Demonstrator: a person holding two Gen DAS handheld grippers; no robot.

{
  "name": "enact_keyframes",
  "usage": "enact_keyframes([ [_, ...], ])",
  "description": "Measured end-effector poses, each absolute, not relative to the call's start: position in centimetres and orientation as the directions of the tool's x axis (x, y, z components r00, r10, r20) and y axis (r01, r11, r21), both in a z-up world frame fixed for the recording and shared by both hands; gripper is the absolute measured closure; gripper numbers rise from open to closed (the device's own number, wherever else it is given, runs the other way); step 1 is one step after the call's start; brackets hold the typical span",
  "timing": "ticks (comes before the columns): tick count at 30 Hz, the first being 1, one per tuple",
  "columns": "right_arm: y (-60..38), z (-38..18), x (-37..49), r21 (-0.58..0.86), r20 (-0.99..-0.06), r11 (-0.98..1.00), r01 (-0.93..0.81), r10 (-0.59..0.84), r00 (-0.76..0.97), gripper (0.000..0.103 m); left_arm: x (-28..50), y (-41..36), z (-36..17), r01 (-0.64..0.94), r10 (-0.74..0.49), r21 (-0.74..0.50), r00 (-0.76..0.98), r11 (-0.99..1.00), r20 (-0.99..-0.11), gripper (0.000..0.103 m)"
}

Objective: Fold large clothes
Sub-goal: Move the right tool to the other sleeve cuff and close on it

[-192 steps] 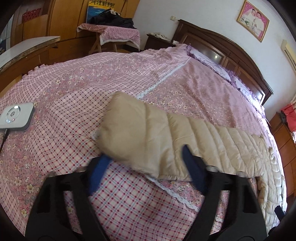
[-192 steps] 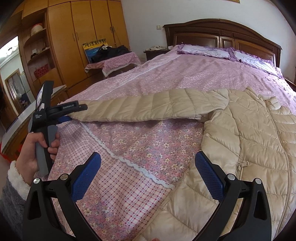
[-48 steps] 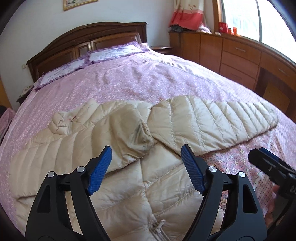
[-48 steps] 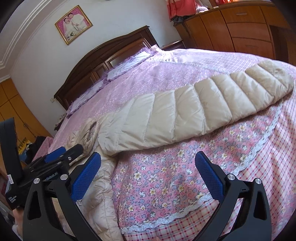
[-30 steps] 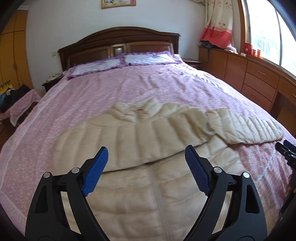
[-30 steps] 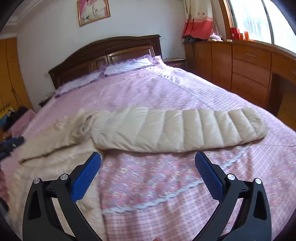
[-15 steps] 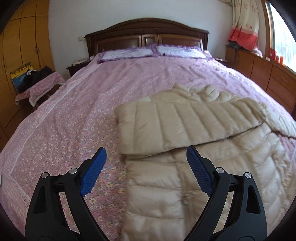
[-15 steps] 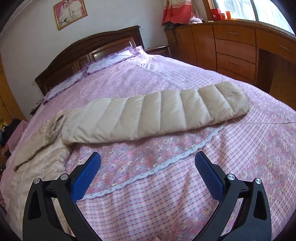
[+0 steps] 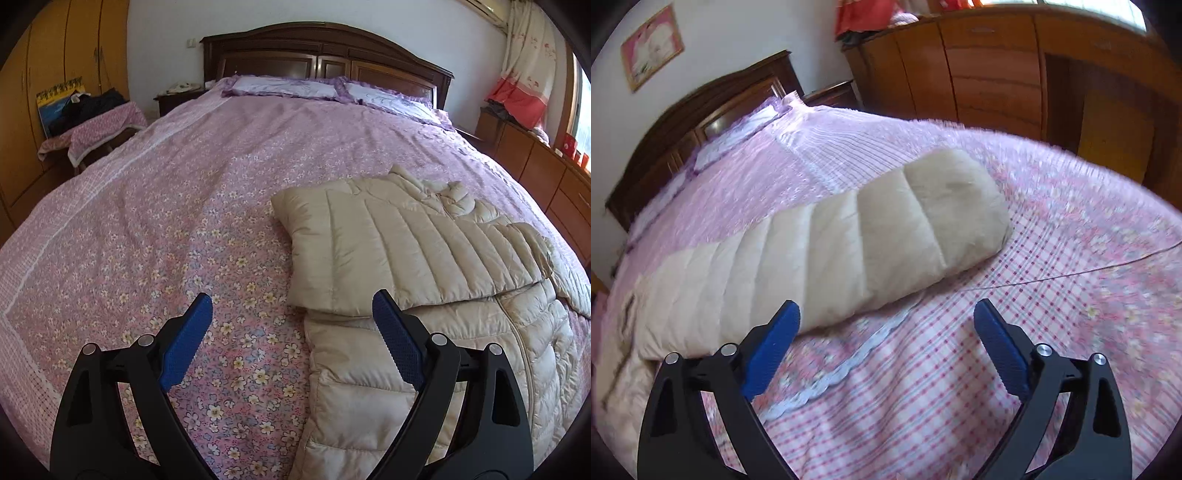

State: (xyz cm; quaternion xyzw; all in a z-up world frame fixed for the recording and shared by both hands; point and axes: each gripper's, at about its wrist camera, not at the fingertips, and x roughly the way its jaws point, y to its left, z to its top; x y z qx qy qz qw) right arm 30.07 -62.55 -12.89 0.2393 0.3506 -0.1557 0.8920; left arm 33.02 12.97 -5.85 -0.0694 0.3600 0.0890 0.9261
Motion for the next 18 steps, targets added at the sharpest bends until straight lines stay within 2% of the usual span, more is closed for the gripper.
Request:
enact_keyframes([
  [9,-66.2,-14.6,31.9,0.449,-0.625,0.797,0.403,-0.042,0.779,0.016,33.8,10.8,-6.9,-0.173,0.125,-0.002,0.72,0.985,-0.683,0.015],
  [11,-67.0,-14.7,32.1,0.47,-0.604,0.785,0.405,-0.049,0.795,0.024,33.9,10.4,-7.0,-0.166,0.135,0.02,0.716,0.986,-0.685,0.015],
  [13,-67.8,-14.8,31.9,0.484,-0.591,0.766,0.423,-0.07,0.803,0.042,33.9,10.1,-6.8,-0.168,0.128,0.008,0.721,0.986,-0.681,0.015],
  [17,-67.9,-14.2,31.5,0.484,-0.588,0.757,0.439,-0.09,0.804,0.063,34.0,9.8,-6.4,-0.156,0.099,-0.027,0.739,0.987,-0.666,0.015],
  [18,-67.6,-14.0,31.4,0.472,-0.588,0.769,0.431,-0.09,0.804,0.072,34.0,9.7,-6.4,-0.152,0.101,-0.019,0.741,0.988,-0.663,0.015],
])
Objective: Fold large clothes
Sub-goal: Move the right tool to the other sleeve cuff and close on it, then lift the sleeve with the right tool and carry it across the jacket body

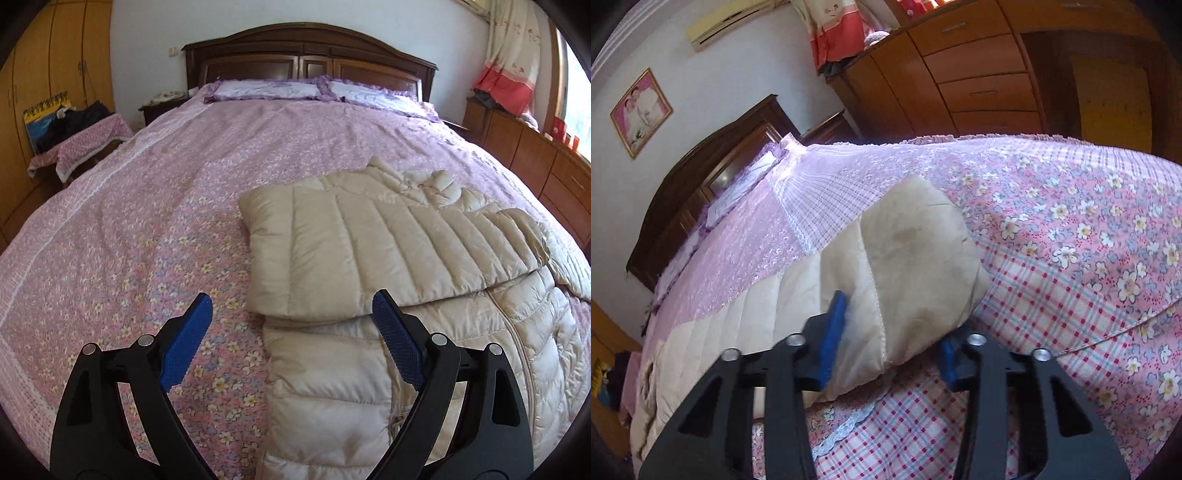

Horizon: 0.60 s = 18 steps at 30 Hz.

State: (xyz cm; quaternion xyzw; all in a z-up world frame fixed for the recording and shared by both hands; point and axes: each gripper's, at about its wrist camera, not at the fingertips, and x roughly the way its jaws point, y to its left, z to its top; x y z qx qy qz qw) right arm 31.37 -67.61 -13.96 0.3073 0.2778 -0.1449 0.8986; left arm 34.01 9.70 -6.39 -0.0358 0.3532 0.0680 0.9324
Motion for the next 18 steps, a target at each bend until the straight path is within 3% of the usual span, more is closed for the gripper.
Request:
enact_keyframes([
  [4,-64.5,-12.2,32.4,0.288,-0.628,0.859,0.424,-0.165,0.761,0.091,34.1,9.2,-6.1,-0.146,0.112,0.004,0.744,0.989,-0.659,0.015],
  [9,-60.4,-9.7,33.3,0.114,-0.613,0.915,0.387,-0.242,0.752,0.094,34.1,9.2,-5.4,-0.134,0.084,-0.029,0.76,0.991,-0.645,0.015],
  [18,-52.0,-3.5,35.8,0.078,-0.542,0.951,0.3,-0.212,0.813,0.094,33.7,9.5,-4.2,-0.125,0.062,-0.056,0.773,0.991,-0.631,0.015],
])
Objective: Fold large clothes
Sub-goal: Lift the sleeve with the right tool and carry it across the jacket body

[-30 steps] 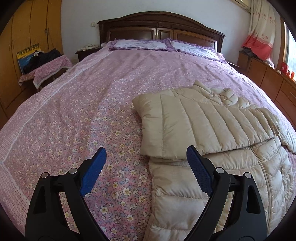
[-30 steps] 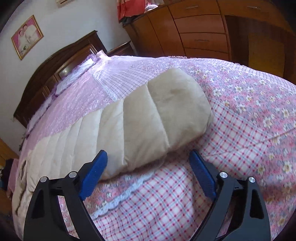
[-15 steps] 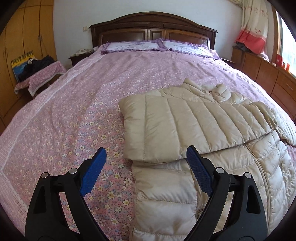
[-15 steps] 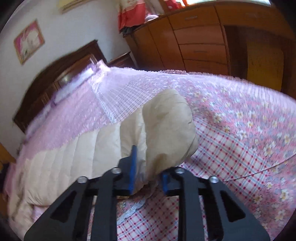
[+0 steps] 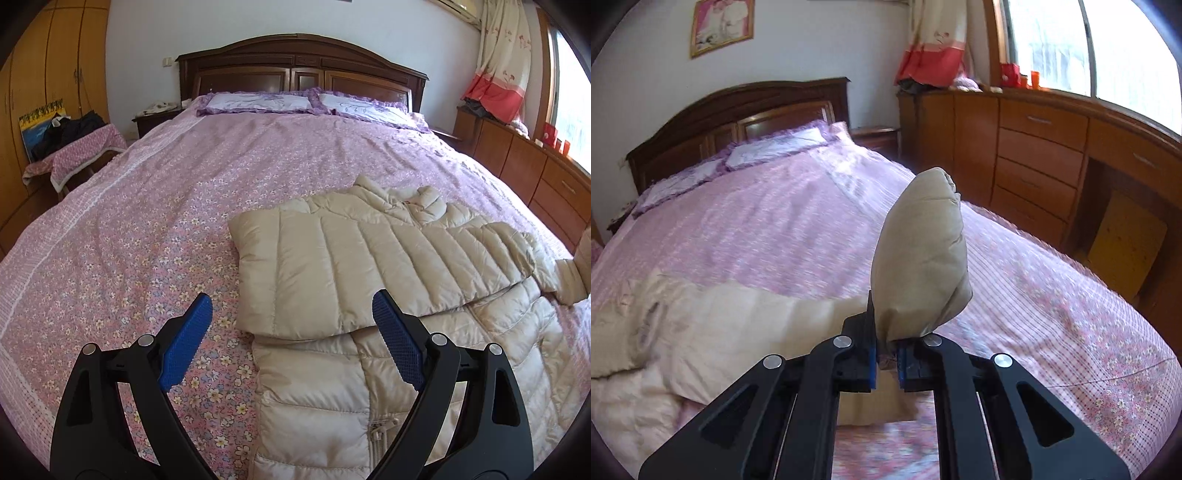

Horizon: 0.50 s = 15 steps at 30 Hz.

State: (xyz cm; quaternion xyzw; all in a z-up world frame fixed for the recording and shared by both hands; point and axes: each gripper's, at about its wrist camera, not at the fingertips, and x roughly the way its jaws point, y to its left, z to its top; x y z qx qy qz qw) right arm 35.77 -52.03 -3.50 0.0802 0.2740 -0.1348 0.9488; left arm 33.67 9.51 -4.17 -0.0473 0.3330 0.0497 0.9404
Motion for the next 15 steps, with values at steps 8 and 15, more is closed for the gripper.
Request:
enact_keyframes([
  [8,-39.8,3.0,35.4,0.084,-0.419,0.991,0.108,-0.064,0.906,0.094,33.7,10.1,-3.4,-0.14,0.073,-0.061,0.786,0.988,-0.613,0.015],
  [15,-27.1,5.1,35.5,0.033,-0.421,0.997,-0.068,0.075,0.904,0.094,32.9,9.6,-2.3,-0.096,0.073,-0.008,0.804,0.995,-0.59,0.015],
])
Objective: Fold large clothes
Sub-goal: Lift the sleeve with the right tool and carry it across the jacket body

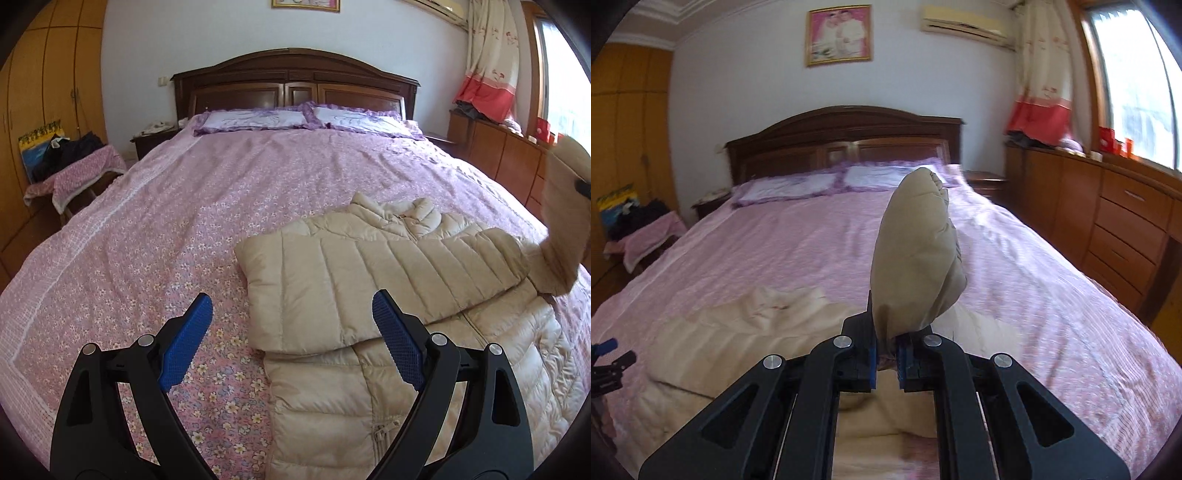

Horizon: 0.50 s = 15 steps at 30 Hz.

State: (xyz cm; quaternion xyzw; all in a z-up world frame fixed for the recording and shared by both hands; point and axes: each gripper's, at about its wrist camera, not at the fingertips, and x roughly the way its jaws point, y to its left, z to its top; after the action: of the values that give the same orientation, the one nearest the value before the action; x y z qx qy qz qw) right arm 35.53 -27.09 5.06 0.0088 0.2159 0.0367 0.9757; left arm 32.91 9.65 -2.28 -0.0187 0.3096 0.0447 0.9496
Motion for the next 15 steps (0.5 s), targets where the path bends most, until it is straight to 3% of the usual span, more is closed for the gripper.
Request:
enact_keyframes([
  [15,-13.6,15.2,36.7,-0.124,-0.385,0.968,-0.218,0.156,0.91,0.094,33.5,12.2,-2.2,-0.112,0.06,-0.05,0.798,0.992,-0.6,0.014],
])
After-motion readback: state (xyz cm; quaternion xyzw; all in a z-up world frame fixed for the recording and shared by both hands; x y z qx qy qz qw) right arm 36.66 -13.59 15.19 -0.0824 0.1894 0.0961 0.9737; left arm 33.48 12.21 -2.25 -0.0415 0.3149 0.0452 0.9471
